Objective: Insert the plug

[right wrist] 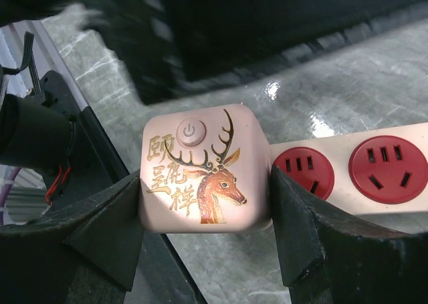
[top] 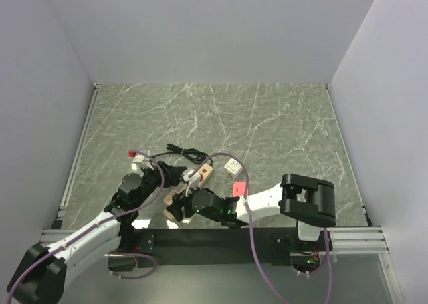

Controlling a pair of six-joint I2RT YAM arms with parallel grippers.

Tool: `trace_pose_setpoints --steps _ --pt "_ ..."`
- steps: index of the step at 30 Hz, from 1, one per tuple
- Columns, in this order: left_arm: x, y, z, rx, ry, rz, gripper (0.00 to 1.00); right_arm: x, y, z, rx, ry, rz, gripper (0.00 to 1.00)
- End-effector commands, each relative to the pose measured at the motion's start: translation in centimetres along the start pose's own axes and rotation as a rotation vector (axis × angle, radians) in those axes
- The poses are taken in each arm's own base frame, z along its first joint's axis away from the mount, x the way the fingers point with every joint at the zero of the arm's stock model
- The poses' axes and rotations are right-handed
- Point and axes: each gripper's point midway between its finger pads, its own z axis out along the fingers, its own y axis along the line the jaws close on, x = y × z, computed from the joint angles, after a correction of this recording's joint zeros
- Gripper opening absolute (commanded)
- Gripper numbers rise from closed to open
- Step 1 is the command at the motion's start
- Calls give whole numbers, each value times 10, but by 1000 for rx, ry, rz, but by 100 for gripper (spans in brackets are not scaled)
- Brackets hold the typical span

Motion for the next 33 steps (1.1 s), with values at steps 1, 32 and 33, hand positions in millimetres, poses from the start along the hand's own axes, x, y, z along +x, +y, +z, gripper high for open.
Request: trace_pose_setpoints --steps 1,32,33 --pt "3 11 -4 -73 2 -24 82 203 -75 -97 228 747 -12 0" --pt "1 5 5 -118 -20 -19 94 122 -176 -108 716 380 8 0" --pt "-5 -1 7 -104 -30 -15 95 117 -177 -108 728 360 18 0"
